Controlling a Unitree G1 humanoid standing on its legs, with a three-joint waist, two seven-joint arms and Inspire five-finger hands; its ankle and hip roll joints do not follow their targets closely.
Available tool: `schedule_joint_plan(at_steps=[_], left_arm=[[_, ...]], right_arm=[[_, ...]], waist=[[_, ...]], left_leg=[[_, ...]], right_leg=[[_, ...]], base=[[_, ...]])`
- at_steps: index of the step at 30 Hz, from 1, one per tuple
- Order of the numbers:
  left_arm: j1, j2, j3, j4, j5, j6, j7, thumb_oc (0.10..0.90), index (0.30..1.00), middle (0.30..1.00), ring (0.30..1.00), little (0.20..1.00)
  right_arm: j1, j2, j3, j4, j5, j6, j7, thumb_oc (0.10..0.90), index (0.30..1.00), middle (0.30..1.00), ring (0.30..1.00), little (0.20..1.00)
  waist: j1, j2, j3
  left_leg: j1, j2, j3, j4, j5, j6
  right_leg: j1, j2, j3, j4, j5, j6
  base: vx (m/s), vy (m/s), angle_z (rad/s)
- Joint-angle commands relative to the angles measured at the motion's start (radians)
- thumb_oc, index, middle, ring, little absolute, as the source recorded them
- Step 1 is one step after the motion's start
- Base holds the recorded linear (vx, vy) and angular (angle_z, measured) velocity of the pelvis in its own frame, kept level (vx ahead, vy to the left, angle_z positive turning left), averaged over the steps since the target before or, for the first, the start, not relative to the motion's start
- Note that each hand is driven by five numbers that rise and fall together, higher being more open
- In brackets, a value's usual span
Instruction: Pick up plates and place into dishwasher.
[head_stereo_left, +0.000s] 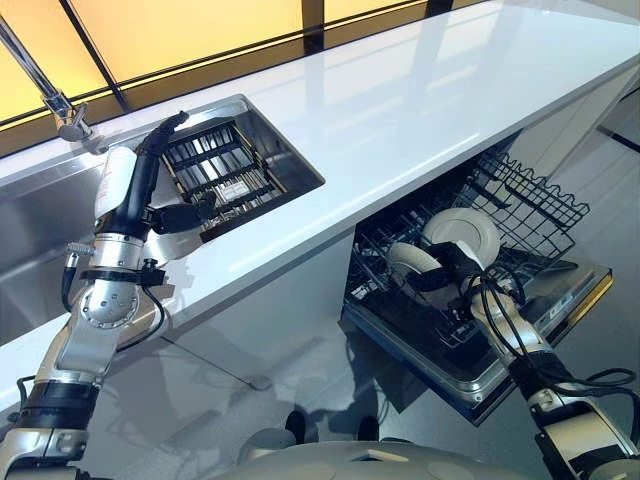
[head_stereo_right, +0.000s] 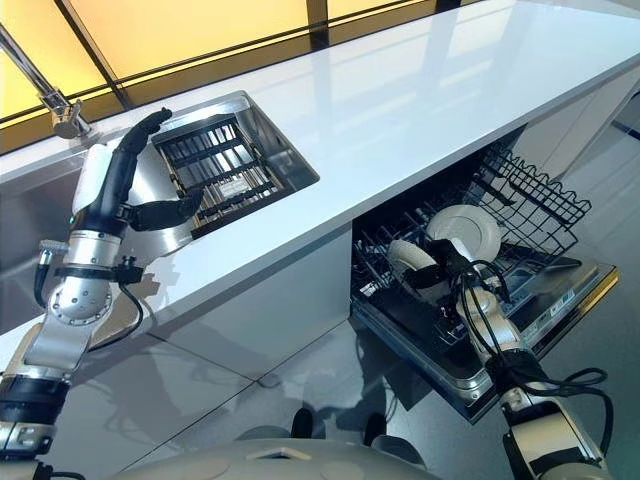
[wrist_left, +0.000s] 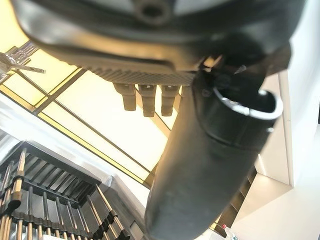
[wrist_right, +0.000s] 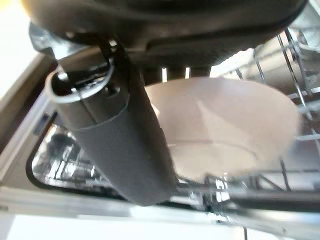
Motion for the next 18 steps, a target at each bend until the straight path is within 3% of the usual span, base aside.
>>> schedule_joint_plan(at_steps=[1,8,14,18], left_arm=[[-0.128,0.072,-0.017,0.007,-0.053,-0.072,0.042,0.800,0.900,0.900,0.900,0.900],[-0.079,0.048,0.010,-0.003,-0.033,-0.091,0.053,0.800,0.900,0.900,0.900,0.900],[-0.066,0.031,0.017,-0.002,-0.022,-0.104,0.063,0.800,0.900,0.900,0.900,0.900],[-0.035,0.020,0.038,-0.012,-0.012,-0.110,0.072,0.800,0.900,0.900,0.900,0.900]], right_arm=[[-0.119,-0.046,-0.048,-0.162,0.017,-0.192,-0.162,0.800,0.900,0.900,0.900,0.900],[-0.032,0.015,-0.143,-0.335,0.063,-0.336,-0.223,0.800,0.900,0.900,0.900,0.900],[0.030,0.054,-0.221,-0.438,0.214,-0.455,-0.216,0.800,0.900,0.900,0.900,0.900],[0.085,0.080,-0.285,-0.480,0.281,-0.500,-0.217,0.800,0.900,0.900,0.900,0.900]], waist=[[-0.015,0.005,-0.065],[-0.047,0.015,-0.071],[-0.074,0.017,-0.072],[-0.089,0.019,-0.076]], left_leg=[[0.007,-0.033,0.066,0.026,-0.124,0.021],[0.014,-0.032,0.089,0.022,-0.128,0.025],[0.016,-0.030,0.109,0.026,-0.131,0.023],[0.016,-0.028,0.121,0.033,-0.136,0.022]], right_leg=[[0.009,0.026,-0.033,0.128,-0.172,0.026],[0.009,0.032,-0.006,0.103,-0.158,0.032],[0.008,0.040,0.015,0.090,-0.149,0.032],[0.006,0.047,0.029,0.085,-0.147,0.032]], base=[[-0.01,-0.019,-0.03],[-0.02,-0.020,-0.05],[-0.02,-0.014,-0.05],[-0.03,-0.024,-0.14]])
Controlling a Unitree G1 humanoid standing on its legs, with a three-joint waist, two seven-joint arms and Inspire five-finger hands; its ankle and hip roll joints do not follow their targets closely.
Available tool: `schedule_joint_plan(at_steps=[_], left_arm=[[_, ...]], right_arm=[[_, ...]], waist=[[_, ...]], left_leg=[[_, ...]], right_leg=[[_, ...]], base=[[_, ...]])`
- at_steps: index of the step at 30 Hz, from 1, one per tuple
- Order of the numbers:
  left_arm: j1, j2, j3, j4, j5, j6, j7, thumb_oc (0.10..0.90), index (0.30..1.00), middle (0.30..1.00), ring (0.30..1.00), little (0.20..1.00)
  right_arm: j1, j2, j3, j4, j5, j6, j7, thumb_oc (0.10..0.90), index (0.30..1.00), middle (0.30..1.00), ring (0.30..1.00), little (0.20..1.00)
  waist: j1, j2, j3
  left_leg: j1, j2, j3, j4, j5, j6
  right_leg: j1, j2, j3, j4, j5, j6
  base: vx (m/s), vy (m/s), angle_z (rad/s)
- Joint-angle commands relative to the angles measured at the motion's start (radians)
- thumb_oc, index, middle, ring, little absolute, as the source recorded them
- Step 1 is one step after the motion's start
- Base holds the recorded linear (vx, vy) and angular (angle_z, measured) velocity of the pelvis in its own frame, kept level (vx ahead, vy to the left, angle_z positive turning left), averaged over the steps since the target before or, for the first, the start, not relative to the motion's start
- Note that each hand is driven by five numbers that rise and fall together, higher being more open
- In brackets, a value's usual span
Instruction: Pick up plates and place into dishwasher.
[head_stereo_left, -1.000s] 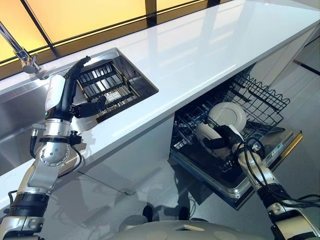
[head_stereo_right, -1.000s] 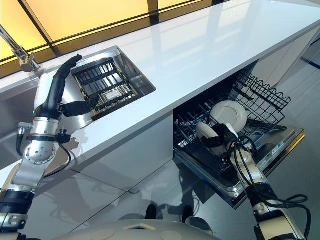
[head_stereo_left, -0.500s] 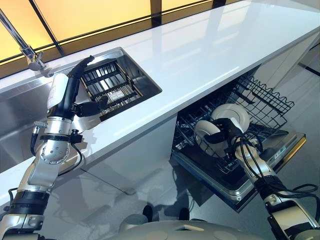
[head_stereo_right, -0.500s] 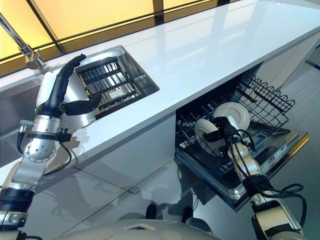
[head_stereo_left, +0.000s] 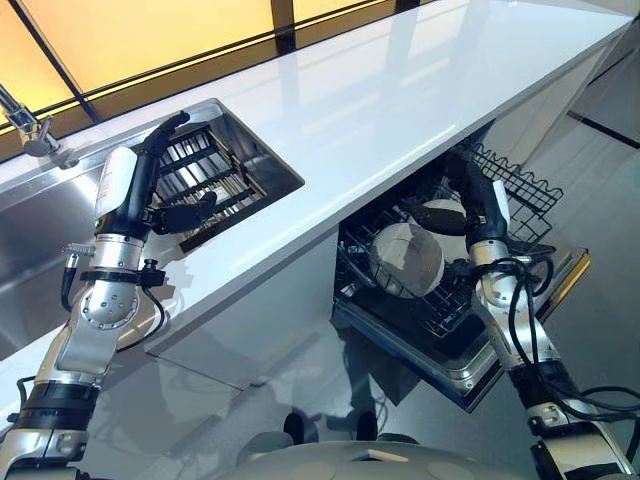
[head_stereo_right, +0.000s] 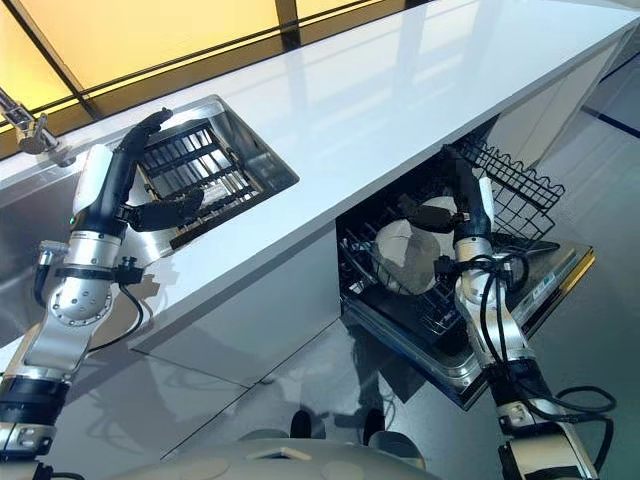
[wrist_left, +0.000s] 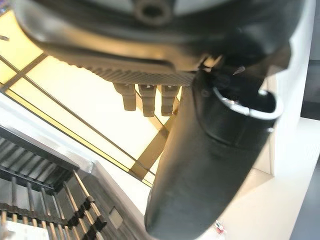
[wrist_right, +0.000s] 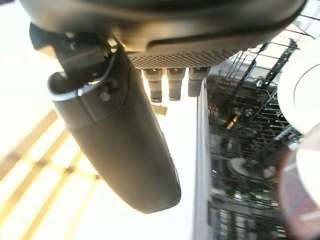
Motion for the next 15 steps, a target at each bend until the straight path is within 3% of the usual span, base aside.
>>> schedule_joint_plan(at_steps=[1,7,11,15], left_arm=[[-0.039,0.020,0.048,-0.013,-0.015,-0.097,0.070,0.800,0.900,0.900,0.900,0.900],[-0.037,0.022,0.063,0.005,-0.027,-0.110,0.087,0.800,0.900,0.900,0.900,0.900],[-0.038,0.030,0.061,0.005,-0.030,-0.108,0.097,0.800,0.900,0.900,0.900,0.900],[-0.062,0.038,0.045,0.020,-0.027,-0.103,0.117,0.800,0.900,0.900,0.900,0.900]], right_arm=[[-0.008,-0.018,-0.118,-0.149,0.037,-0.167,-0.056,0.800,0.900,0.900,0.900,0.900],[0.030,-0.024,-0.203,-0.063,0.081,-0.135,-0.179,0.800,0.900,0.900,0.900,0.900],[0.028,-0.020,-0.222,0.011,0.192,-0.134,-0.135,0.800,0.900,0.900,0.900,0.900],[0.026,0.002,-0.232,0.090,0.334,-0.125,-0.101,0.800,0.900,0.900,0.900,0.900]], waist=[[-0.040,0.017,-0.077],[-0.053,0.011,-0.067],[-0.048,0.011,-0.065],[-0.039,0.018,-0.068]], left_leg=[[0.001,-0.034,0.042,0.044,-0.133,0.022],[-0.018,-0.040,0.052,0.123,-0.168,0.028],[-0.011,-0.039,0.050,0.113,-0.166,0.025],[-0.014,-0.021,0.043,0.044,-0.111,-0.004]], right_leg=[[0.010,0.040,-0.020,0.095,-0.152,0.033],[0.001,0.044,-0.002,0.126,-0.163,0.022],[0.014,0.049,-0.004,0.103,-0.154,0.019],[0.021,0.054,-0.022,0.095,-0.160,0.021]], base=[[-0.05,-0.021,-0.17],[-0.04,-0.017,-0.13],[0.00,-0.019,-0.04],[0.00,-0.037,-0.03]])
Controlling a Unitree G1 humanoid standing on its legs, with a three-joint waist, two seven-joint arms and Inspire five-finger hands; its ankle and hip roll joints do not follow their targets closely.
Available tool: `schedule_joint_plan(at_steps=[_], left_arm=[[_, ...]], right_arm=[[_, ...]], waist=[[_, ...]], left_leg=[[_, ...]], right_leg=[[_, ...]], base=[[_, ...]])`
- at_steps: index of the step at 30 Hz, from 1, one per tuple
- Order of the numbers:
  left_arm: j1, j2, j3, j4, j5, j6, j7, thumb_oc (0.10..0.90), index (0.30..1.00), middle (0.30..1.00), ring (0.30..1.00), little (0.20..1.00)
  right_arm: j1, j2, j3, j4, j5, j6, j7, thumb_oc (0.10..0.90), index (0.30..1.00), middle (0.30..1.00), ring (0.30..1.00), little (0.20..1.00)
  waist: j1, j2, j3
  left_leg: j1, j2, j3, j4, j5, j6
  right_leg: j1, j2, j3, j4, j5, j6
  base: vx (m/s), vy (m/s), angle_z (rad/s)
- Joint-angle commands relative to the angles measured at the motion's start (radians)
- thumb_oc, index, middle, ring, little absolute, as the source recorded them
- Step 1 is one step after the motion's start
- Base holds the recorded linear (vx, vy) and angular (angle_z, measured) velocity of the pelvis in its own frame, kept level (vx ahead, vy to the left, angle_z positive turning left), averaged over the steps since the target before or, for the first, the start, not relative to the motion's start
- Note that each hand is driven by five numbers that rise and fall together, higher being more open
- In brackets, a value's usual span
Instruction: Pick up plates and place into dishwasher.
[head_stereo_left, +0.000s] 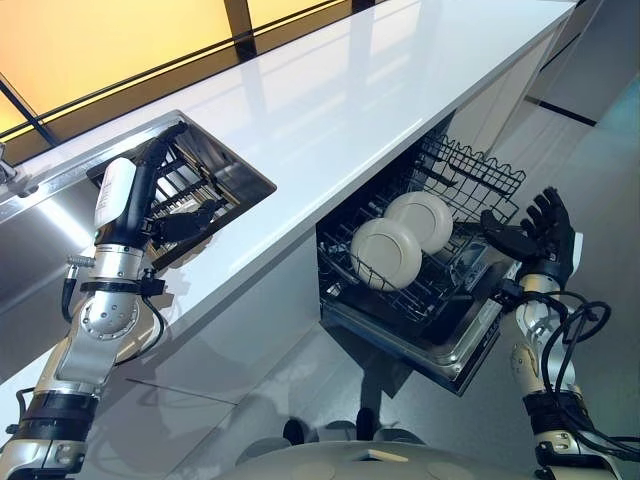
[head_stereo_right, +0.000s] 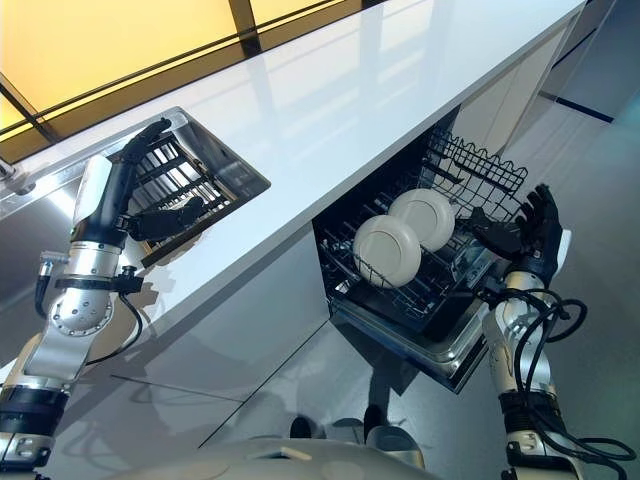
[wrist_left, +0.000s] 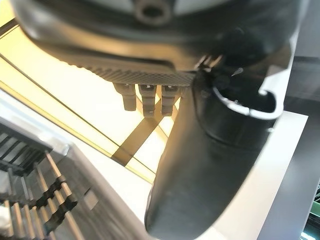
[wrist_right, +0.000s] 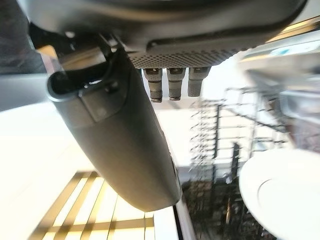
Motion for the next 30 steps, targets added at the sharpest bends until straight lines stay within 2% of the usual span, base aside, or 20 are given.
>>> schedule_joint_plan(at_steps=[1,5,10,15,19,24,30], left_arm=[[-0.108,0.047,0.034,0.026,-0.028,-0.083,0.092,0.800,0.900,0.900,0.900,0.900],[-0.122,0.051,0.027,0.026,-0.026,-0.073,0.109,0.800,0.900,0.900,0.900,0.900],[-0.120,0.067,0.046,0.025,-0.020,-0.081,0.117,0.800,0.900,0.900,0.900,0.900],[-0.109,0.094,0.066,0.012,-0.023,-0.073,0.123,0.800,0.900,0.900,0.900,0.900],[-0.125,0.118,0.070,0.015,-0.040,-0.076,0.120,0.800,0.900,0.900,0.900,0.900],[-0.117,0.131,0.086,-0.001,-0.042,-0.076,0.119,0.800,0.900,0.900,0.900,0.900],[-0.108,0.155,0.094,-0.014,-0.041,-0.072,0.130,0.800,0.900,0.900,0.900,0.900]], right_arm=[[-0.081,-0.019,-0.048,-0.023,0.075,-0.090,0.048,0.800,0.900,0.900,0.900,0.900],[-0.091,-0.030,-0.039,0.047,0.094,-0.076,0.037,0.800,0.900,0.900,0.900,0.900],[-0.106,-0.056,-0.017,0.140,0.046,-0.057,0.052,0.800,0.900,0.900,0.900,0.900],[-0.116,-0.069,0.003,0.222,0.062,-0.030,0.090,0.800,0.900,0.900,0.900,0.900],[-0.135,-0.093,-0.009,0.298,0.127,0.004,0.111,0.800,0.900,0.900,0.900,0.900],[-0.164,-0.117,-0.013,0.366,0.207,0.044,0.108,0.800,0.900,0.900,0.900,0.900],[-0.190,-0.106,-0.020,0.466,0.308,0.035,0.094,0.800,0.900,0.900,0.900,0.900]], waist=[[0.013,0.007,-0.068],[0.023,0.006,-0.064],[0.041,0.003,-0.057],[0.053,0.011,-0.066],[0.065,0.016,-0.066],[0.080,0.014,-0.055],[0.094,0.022,-0.045]], left_leg=[[-0.042,-0.023,0.007,0.044,-0.095,-0.010],[-0.068,-0.032,-0.010,0.103,-0.117,-0.009],[-0.081,-0.050,-0.030,0.160,-0.149,0.005],[-0.061,-0.039,-0.043,0.087,-0.119,0.000],[-0.065,-0.029,-0.050,0.058,-0.094,-0.021],[-0.093,-0.045,-0.060,0.149,-0.136,-0.013],[-0.097,-0.058,-0.070,0.192,-0.164,0.006]], right_leg=[[0.016,0.052,-0.056,0.096,-0.165,0.020],[0.004,0.040,-0.071,0.116,-0.175,0.009],[-0.001,0.032,-0.076,0.134,-0.178,0.000],[0.003,0.034,-0.092,0.139,-0.188,0.005],[0.008,0.027,-0.113,0.135,-0.196,0.008],[-0.004,0.014,-0.120,0.152,-0.199,-0.003],[-0.005,0.017,-0.112,0.173,-0.201,-0.009]], base=[[0.00,0.000,0.00],[0.00,-0.022,0.07],[0.02,-0.026,0.13],[0.05,-0.021,0.12],[0.04,-0.030,0.16],[0.01,-0.021,0.13],[0.04,-0.013,0.05]])
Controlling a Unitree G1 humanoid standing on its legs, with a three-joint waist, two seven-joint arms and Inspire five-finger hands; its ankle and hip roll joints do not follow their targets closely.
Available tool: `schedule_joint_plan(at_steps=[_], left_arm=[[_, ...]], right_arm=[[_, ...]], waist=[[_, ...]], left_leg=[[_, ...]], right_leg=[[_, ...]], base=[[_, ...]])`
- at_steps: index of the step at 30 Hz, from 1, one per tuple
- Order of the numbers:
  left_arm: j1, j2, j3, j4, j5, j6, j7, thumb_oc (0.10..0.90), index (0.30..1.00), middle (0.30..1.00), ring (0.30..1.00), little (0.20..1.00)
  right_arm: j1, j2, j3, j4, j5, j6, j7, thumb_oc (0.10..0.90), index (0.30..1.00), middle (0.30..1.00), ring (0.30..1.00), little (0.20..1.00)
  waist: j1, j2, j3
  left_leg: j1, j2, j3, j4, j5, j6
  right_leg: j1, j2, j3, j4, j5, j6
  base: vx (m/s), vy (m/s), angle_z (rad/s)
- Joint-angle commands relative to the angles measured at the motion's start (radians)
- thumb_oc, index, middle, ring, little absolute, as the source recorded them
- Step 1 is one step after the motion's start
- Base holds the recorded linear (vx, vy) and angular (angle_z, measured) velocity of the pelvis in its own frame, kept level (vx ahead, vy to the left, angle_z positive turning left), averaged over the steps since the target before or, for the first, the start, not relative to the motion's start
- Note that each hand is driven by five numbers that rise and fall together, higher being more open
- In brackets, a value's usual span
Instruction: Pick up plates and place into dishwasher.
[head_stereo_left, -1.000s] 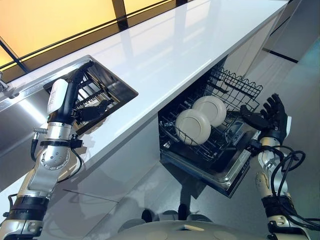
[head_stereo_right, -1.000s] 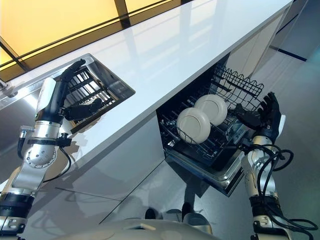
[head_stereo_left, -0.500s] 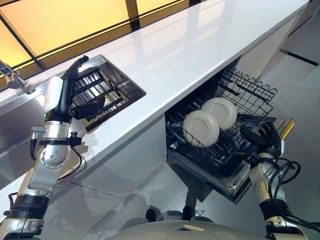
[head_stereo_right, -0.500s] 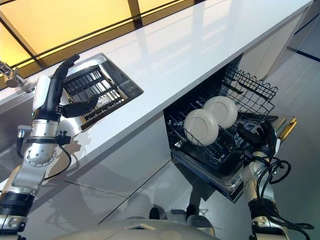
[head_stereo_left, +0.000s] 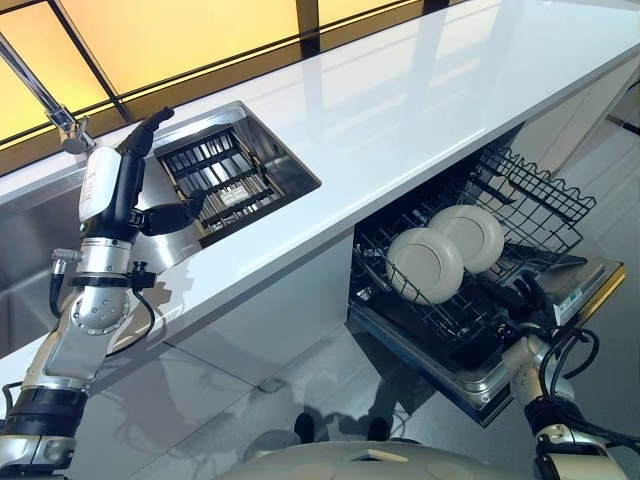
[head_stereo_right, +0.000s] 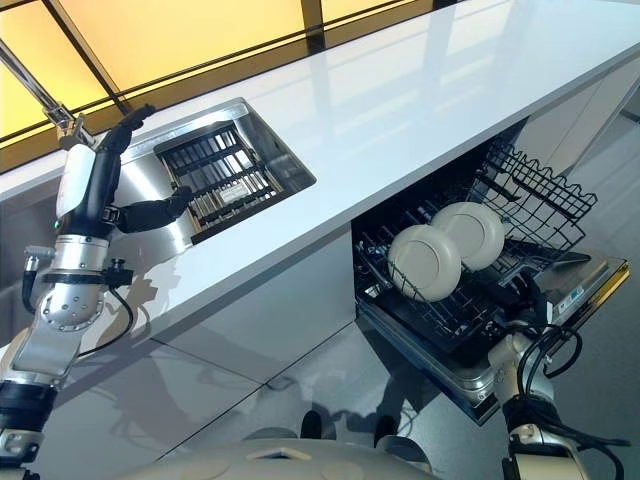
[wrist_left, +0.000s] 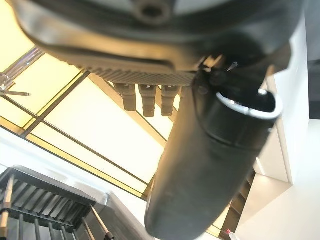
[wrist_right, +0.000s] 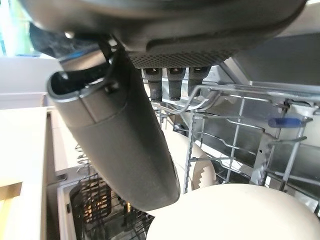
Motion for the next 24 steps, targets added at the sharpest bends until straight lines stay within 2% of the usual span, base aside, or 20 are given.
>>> schedule_joint_plan(at_steps=[1,6,9,16,19,24], left_arm=[[-0.094,0.091,0.091,-0.018,-0.042,-0.068,0.085,0.800,0.900,0.900,0.900,0.900],[-0.076,0.092,0.090,-0.031,-0.044,-0.043,0.086,0.800,0.900,0.900,0.900,0.900],[-0.070,0.086,0.086,-0.036,-0.048,-0.042,0.087,0.800,0.900,0.900,0.900,0.900],[-0.035,0.065,0.108,-0.039,-0.042,-0.061,0.097,0.800,0.900,0.900,0.900,0.900],[-0.018,0.057,0.118,-0.041,-0.043,-0.066,0.105,0.800,0.900,0.900,0.900,0.900],[-0.015,0.055,0.121,-0.039,-0.053,-0.070,0.097,0.800,0.900,0.900,0.900,0.900]], right_arm=[[-0.099,-0.072,-0.033,-0.015,0.056,-0.083,-0.026,0.800,0.900,0.900,0.900,0.900],[-0.085,-0.033,-0.043,-0.040,0.077,-0.139,-0.100,0.800,0.900,0.900,0.900,0.900],[-0.077,-0.021,-0.046,-0.067,0.031,-0.179,-0.140,0.800,0.900,0.900,0.900,0.900],[-0.071,-0.027,-0.054,-0.129,-0.135,-0.289,-0.303,0.800,0.900,0.900,0.900,0.900],[-0.061,-0.012,-0.060,-0.151,-0.164,-0.305,-0.337,0.800,0.900,0.900,0.900,0.900],[-0.040,0.010,-0.066,-0.128,-0.082,-0.267,-0.241,0.800,0.900,0.900,0.900,0.900]], waist=[[0.003,-0.008,-0.043],[0.001,0.004,-0.054],[0.000,0.012,-0.054],[-0.005,0.013,-0.043],[-0.007,0.014,-0.041],[-0.011,0.012,-0.045]], left_leg=[[-0.057,-0.048,0.036,0.167,-0.173,0.013],[-0.030,-0.035,0.032,0.087,-0.138,0.007],[-0.027,-0.025,0.031,0.050,-0.112,-0.005],[-0.044,-0.034,0.035,0.110,-0.142,0.001],[-0.043,-0.036,0.038,0.115,-0.148,0.007],[-0.034,-0.022,0.044,0.069,-0.120,-0.003]], right_leg=[[-0.020,0.028,-0.016,0.172,-0.185,0.002],[-0.015,0.030,-0.019,0.170,-0.191,0.010],[-0.014,0.026,-0.031,0.168,-0.195,0.012],[-0.025,0.021,-0.025,0.168,-0.190,0.005],[-0.025,0.026,-0.015,0.166,-0.186,0.005],[-0.019,0.035,-0.013,0.155,-0.185,0.008]], base=[[0.07,-0.005,0.01],[0.06,0.012,0.01],[0.02,0.019,0.06],[0.00,0.006,0.03],[0.02,0.012,-0.04],[0.04,-0.003,-0.02]])
